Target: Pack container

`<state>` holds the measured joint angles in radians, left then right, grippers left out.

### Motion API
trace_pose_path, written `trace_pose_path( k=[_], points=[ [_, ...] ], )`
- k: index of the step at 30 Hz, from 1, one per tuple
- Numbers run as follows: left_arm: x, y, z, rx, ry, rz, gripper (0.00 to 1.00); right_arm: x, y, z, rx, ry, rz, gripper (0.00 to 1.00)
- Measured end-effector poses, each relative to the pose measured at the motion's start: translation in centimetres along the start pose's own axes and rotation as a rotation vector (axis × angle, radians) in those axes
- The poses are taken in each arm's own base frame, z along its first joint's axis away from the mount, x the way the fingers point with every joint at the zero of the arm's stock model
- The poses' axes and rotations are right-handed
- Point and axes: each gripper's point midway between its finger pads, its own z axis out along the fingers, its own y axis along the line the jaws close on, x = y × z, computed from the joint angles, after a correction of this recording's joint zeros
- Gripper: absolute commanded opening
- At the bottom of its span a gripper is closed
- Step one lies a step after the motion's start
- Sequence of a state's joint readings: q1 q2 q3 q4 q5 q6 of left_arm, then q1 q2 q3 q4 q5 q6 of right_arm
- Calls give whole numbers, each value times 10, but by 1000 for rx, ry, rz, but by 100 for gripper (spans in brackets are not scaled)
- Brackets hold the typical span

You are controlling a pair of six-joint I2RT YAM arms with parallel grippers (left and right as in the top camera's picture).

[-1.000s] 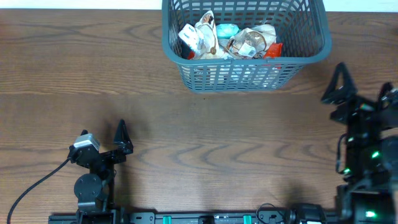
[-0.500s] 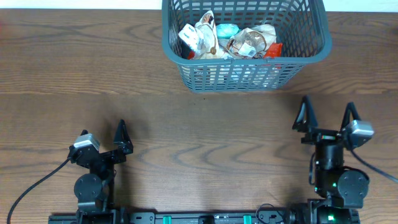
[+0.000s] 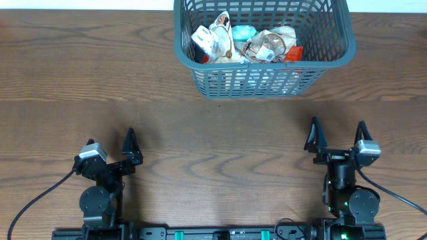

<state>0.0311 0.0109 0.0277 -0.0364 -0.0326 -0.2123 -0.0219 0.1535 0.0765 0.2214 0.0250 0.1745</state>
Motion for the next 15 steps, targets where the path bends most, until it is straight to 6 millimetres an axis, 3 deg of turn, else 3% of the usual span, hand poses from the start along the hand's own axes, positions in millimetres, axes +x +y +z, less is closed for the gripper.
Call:
trace_pose_path(
  k=[15],
  points=[
    [0,0,0,0,0,0,99,21,5,-10,-34,13,-28,99]
  ],
)
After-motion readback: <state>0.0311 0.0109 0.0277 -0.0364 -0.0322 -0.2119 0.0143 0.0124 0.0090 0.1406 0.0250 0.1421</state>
